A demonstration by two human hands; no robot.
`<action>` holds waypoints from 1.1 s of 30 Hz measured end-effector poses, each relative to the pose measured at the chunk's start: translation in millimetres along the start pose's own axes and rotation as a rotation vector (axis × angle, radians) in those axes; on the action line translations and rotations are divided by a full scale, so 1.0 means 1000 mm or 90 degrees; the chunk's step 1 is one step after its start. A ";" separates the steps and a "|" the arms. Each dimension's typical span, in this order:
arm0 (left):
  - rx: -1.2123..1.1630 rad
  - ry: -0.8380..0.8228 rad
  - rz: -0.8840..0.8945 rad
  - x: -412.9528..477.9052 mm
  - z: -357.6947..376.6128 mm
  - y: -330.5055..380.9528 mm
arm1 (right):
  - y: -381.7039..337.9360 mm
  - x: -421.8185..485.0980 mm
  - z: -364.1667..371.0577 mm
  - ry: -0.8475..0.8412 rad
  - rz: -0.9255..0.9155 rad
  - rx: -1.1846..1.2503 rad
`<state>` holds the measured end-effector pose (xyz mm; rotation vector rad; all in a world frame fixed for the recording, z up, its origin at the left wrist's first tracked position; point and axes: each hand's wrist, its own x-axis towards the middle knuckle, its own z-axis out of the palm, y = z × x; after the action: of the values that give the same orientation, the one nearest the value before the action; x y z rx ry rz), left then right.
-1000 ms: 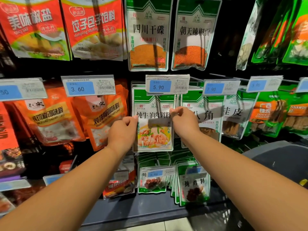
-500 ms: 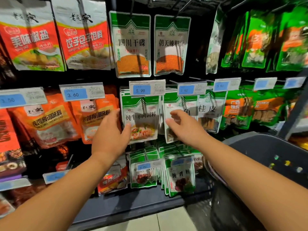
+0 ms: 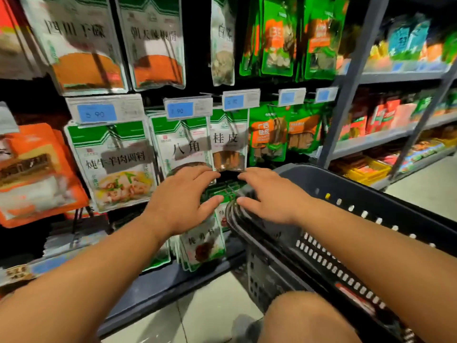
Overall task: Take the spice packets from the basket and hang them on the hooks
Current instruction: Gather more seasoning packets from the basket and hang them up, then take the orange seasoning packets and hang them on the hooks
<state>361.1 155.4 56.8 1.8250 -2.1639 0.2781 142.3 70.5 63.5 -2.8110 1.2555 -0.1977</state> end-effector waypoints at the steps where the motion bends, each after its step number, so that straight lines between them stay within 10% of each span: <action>1: -0.015 -0.017 0.021 0.009 0.007 0.011 | 0.013 -0.008 0.002 -0.005 0.017 -0.007; 10: -0.016 -0.142 0.245 0.086 0.075 0.096 | 0.116 -0.065 0.040 -0.083 0.122 -0.050; 33: -0.056 -0.413 0.337 0.174 0.192 0.163 | 0.227 -0.083 0.185 -0.341 0.265 0.029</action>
<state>155.5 -40.9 -55.9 1.3762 -3.0235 -0.3547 -53.7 -19.2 -150.7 -2.2537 1.5943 0.4994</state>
